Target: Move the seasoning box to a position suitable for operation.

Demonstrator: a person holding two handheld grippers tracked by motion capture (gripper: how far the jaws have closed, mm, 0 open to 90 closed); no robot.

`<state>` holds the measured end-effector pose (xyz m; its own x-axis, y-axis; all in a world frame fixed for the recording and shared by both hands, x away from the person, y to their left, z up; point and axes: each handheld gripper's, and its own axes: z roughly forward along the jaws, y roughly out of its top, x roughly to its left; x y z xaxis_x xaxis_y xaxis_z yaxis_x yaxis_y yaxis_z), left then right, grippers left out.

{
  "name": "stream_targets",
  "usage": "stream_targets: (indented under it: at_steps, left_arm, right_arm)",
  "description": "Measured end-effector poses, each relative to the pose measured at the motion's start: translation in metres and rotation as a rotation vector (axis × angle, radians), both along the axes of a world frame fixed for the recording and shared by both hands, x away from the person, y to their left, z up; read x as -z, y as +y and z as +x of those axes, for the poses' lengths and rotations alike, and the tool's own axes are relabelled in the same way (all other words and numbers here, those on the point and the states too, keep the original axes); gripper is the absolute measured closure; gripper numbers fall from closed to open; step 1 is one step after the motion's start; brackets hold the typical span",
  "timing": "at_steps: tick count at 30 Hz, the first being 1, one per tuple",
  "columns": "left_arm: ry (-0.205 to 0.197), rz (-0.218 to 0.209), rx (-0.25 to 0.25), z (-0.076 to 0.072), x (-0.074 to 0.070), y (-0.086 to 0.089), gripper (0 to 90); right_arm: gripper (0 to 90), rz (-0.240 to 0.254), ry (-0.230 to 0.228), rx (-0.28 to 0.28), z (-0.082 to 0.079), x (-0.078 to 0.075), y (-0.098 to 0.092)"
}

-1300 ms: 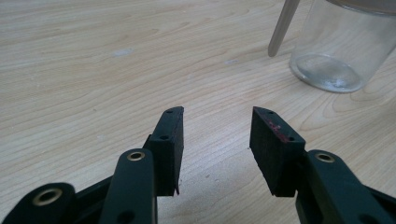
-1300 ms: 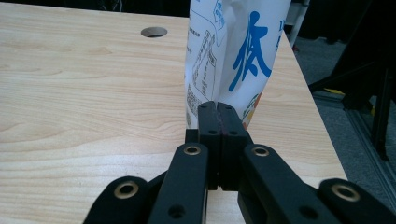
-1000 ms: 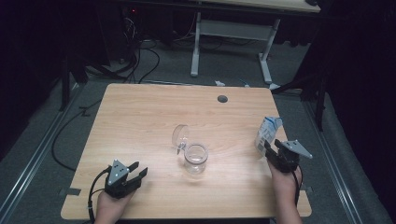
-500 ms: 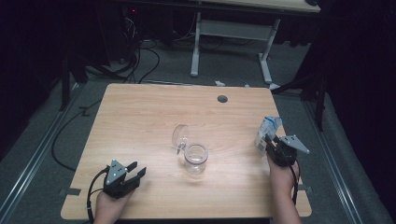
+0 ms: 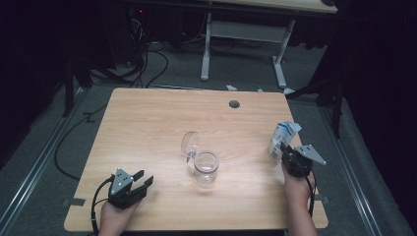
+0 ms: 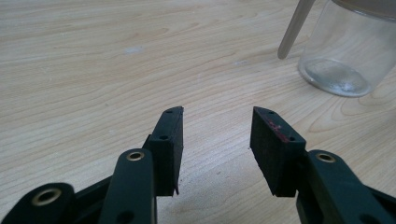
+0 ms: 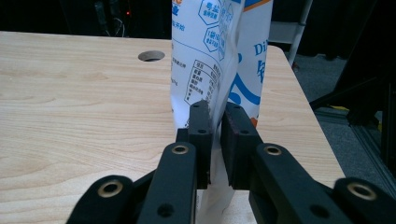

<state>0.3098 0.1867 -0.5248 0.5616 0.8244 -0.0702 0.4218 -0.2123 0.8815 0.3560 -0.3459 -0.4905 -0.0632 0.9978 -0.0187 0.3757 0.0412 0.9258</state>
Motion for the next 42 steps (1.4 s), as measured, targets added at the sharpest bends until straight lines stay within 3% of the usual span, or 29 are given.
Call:
stream_targets:
  at_steps: [8,23,29,42]
  left_arm:
    - [0.003,-0.001,0.020,-0.001,-0.002,-0.001,52.7]
    - [0.002,-0.007,0.017,-0.002,0.000,-0.001,51.3]
    - [0.007,-0.016,0.026,-0.001,0.001,-0.001,51.1]
    - [-0.013,-0.041,0.029,-0.002,-0.002,0.002,50.2]
  right_arm:
    - [82.9,0.004,0.016,0.013,-0.001,-0.001,0.000]
    - [88.4,0.026,0.029,-0.031,-0.002,-0.003,-0.004]
    - [89.2,0.014,0.035,-0.042,-0.002,-0.004,-0.004]
    - [89.7,0.031,0.061,-0.153,-0.008,-0.018,0.005]
